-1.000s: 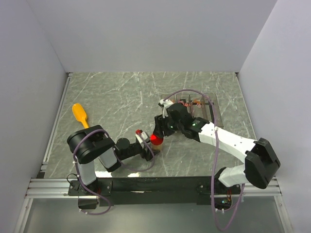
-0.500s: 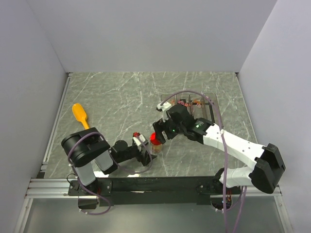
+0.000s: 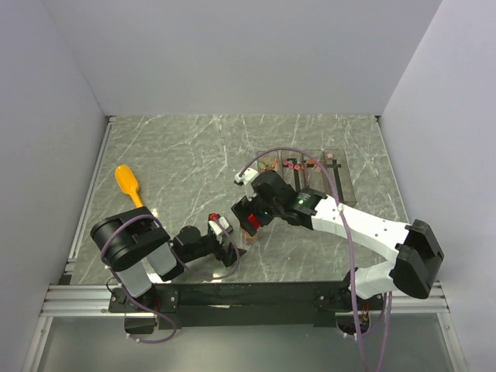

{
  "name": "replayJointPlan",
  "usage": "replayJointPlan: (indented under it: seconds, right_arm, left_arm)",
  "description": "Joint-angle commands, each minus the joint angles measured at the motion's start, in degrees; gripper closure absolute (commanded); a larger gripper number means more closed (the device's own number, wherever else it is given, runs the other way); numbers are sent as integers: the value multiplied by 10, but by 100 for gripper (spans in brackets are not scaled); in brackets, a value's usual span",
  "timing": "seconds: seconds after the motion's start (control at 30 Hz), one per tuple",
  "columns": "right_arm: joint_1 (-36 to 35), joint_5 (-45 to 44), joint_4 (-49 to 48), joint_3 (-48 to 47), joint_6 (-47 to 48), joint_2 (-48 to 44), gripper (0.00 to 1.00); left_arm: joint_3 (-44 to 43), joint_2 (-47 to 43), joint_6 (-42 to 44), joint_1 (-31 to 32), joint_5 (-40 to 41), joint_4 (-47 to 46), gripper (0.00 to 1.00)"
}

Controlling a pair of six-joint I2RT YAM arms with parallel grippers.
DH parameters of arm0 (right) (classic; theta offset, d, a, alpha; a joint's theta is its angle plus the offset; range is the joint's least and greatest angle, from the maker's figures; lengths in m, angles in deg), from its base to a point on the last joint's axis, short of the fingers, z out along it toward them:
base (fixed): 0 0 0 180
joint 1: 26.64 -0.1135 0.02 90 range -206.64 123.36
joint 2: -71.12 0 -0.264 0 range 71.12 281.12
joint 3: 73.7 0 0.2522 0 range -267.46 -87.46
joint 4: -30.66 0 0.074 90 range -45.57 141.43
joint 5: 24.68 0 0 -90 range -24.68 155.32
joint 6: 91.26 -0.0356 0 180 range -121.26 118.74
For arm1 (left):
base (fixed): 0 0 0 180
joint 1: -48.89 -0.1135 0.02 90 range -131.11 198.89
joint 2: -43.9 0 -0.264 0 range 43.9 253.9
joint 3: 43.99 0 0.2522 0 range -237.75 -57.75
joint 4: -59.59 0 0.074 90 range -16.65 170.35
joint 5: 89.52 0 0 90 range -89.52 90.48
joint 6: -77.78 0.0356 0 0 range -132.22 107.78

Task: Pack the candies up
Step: Screw the bottle lid onto the packing bottle.

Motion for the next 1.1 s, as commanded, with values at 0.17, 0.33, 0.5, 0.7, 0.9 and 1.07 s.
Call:
replayJointPlan:
  seconds: [0.17, 0.33, 0.5, 0.7, 0.9, 1.07]
  right_arm:
    - [-20, -19, 12, -33, 10, 22, 7]
    - [-21, -19, 12, -31, 7, 27, 13]
    - [-21, -31, 15, -34, 8, 25, 31]
    - [-22, -36, 37, -51, 10, 19, 47]
    - [-20, -36, 54, -65, 6, 22, 52]
    - [-22, -32, 20, -38, -11, 17, 55]
  left_arm:
    - [9, -18, 7, 1, 20, -296, 1]
    - [9, -15, 6, 1, 23, -297, 1]
    - [10, -16, 7, 1, 25, -297, 0]
    - [8, -12, 7, 1, 20, -297, 1]
    - [4, -15, 4, 0, 10, -297, 1]
    - [-15, -20, -14, 2, -10, -298, 1]
